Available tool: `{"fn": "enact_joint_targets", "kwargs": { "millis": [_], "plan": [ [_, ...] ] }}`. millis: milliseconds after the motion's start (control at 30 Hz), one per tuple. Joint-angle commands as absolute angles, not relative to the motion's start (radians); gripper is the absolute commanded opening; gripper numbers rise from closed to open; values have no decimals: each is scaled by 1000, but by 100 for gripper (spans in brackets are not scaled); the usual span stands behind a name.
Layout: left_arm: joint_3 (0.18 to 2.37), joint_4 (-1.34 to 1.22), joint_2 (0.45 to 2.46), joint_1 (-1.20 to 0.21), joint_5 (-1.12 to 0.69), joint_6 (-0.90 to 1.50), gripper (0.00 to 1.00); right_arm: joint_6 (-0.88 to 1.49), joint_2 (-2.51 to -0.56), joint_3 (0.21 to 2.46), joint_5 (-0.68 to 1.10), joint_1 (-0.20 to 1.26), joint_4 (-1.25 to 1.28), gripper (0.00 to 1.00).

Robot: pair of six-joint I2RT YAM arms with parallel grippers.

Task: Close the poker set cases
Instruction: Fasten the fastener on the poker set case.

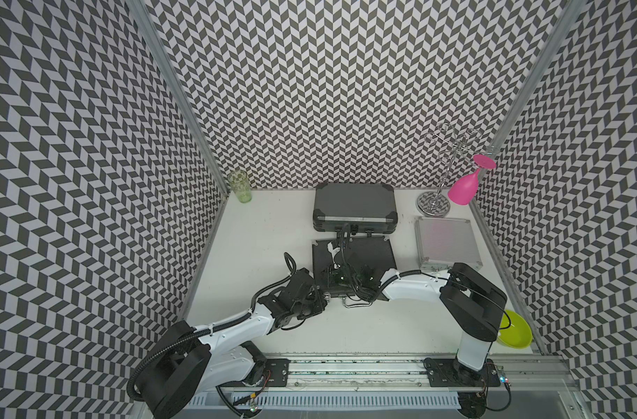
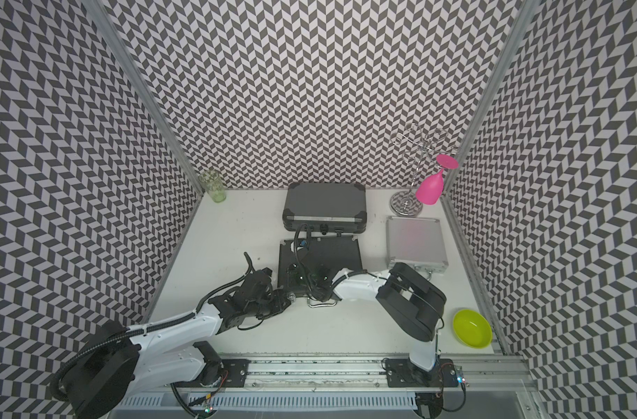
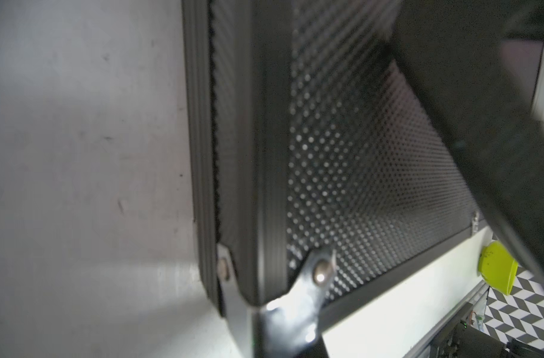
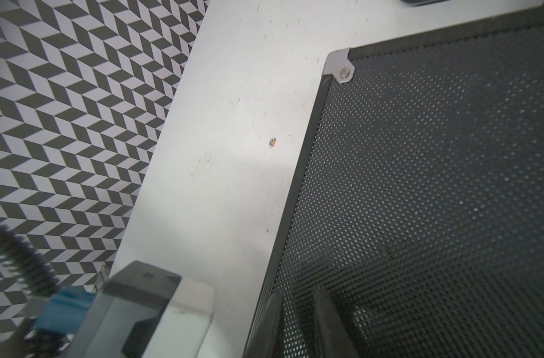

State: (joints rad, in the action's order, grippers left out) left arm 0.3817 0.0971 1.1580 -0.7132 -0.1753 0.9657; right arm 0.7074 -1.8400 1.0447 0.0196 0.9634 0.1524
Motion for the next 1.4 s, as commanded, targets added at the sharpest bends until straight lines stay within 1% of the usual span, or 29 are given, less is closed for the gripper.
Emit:
{"fn": "enact_joint_targets", "kwargs": {
  "millis": [0,233,367,467,600,733,800,1033,1200,1367],
  "plan": [
    [363,66,1175,-716,-133,992,0,723,-1907,998,54,962,48,21],
    [328,29,1174,-716,-91,1022,0,724,-1915,999,69,960,50,21],
    [312,-8,1159,-716,-96,1051,0,735,-1911,984,71,960,54,20],
    [321,12,1142,-724,-111,1058,0,744,-1915,973,58,959,55,21],
    [329,96,1084,-779,-120,1103,0,759,-1922,968,64,948,63,20],
    [325,99,1002,-898,-8,1182,0,758,-1922,971,64,944,61,20],
    [329,73,1006,-933,48,1193,0,757,-1924,971,64,943,61,20],
    [348,-16,1149,-927,88,1175,0,766,-1921,951,84,936,78,20],
    [315,-104,1150,-885,93,1171,0,768,-1928,945,100,934,90,20],
    [315,-97,1117,-879,106,1164,0,765,-1936,948,107,934,91,19]
  ]
}}
